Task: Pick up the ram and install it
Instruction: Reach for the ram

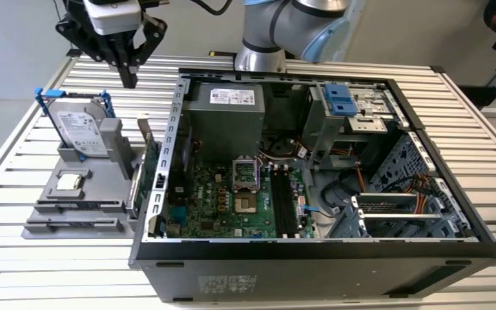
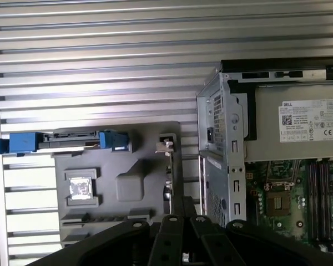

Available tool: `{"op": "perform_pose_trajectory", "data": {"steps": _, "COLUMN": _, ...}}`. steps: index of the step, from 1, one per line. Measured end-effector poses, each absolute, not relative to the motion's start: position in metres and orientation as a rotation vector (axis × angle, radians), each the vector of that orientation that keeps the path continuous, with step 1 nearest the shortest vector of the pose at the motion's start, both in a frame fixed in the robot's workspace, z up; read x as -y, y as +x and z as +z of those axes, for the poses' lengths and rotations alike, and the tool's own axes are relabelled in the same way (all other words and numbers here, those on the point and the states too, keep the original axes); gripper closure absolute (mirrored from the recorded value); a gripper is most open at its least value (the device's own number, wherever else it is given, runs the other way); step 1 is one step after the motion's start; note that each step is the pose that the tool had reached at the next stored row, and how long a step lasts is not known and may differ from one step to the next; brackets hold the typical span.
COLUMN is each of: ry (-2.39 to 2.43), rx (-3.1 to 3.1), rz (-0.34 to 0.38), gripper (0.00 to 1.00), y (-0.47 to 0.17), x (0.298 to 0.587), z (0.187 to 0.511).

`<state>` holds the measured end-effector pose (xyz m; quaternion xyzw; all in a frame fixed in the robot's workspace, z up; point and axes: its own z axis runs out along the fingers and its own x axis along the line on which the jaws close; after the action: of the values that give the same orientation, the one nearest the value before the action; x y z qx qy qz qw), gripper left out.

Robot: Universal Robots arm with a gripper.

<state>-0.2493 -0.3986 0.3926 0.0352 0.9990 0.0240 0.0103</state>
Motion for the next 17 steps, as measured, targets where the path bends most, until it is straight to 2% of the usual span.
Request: {"op": "perform_pose_trajectory", "data": {"steps": 17, "ry": 0.110, "rx": -3.118, "rz": 0.075, "gripper": 1.00, "y": -0.277, "x": 0.399, "z": 0.393}}
